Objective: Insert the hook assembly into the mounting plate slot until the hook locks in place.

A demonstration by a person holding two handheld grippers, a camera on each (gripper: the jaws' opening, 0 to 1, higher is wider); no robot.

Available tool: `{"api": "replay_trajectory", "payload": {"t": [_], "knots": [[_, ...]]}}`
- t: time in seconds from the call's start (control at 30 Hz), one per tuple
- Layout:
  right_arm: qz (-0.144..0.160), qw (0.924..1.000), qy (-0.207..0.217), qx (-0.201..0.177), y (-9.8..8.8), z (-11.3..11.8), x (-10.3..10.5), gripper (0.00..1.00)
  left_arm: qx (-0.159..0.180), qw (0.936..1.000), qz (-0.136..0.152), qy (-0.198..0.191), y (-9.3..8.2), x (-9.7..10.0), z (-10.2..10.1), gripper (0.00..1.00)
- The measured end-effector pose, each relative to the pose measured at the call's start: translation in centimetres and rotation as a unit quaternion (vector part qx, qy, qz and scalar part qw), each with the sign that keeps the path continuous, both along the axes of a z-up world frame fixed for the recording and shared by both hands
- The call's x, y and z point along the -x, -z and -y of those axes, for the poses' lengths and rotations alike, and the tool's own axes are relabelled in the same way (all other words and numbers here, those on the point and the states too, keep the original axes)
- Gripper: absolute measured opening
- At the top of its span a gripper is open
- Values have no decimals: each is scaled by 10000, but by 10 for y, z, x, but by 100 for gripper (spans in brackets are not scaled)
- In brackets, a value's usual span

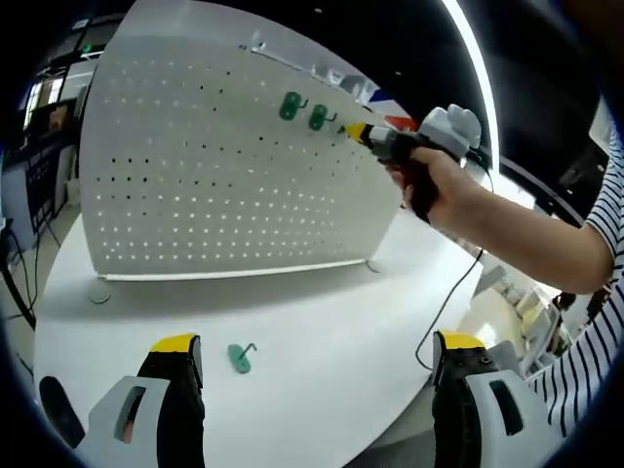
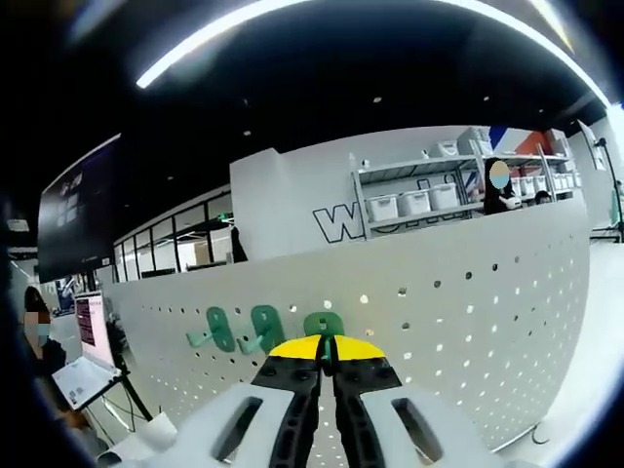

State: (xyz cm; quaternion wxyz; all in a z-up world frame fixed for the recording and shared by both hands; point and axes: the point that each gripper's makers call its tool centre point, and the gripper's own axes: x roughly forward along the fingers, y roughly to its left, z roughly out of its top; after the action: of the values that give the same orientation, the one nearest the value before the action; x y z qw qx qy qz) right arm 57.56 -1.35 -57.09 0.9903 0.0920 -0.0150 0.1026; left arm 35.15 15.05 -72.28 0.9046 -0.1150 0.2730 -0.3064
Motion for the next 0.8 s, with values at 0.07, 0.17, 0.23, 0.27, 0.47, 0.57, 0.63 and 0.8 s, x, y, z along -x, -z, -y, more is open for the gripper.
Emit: {"api": "replay_trajectory", "payload": {"t": [0.07, 0.17, 0.23, 0.27, 0.47, 0.57, 0.63, 0.8], "knots": [[38, 10000, 19, -8, -3, 0, -2, 0, -11, 10000, -11, -2, 1, 0, -1, 100], [97, 9999, 50, -31, -8, 0, -4, 0, -17, 10000, -18, -11, 0, 1, -2, 100], [115, 9999, 97, -39, -9, 0, -6, 0, -16, 10000, -32, -30, 1, 1, -4, 99], [110, 9999, 108, -43, -8, 0, -6, 0, -24, 10000, -44, -34, 2, 1, -5, 99], [128, 9997, 192, -47, -7, 2, -7, 0, -34, 10000, -66, -67, 3, 0, -8, 99], [99, 9998, 183, -58, -6, 1, -8, 0, -39, 9999, -81, -66, 4, 0, -9, 98], [100, 9997, 201, -19, -6, 1, -9, 0, -42, 9999, -98, -72, 4, 1, -9, 98], [102, 9997, 240, -21, -4, 1, -9, 0, -38, 9999, -119, -85, 6, 1, -10, 98]]}}
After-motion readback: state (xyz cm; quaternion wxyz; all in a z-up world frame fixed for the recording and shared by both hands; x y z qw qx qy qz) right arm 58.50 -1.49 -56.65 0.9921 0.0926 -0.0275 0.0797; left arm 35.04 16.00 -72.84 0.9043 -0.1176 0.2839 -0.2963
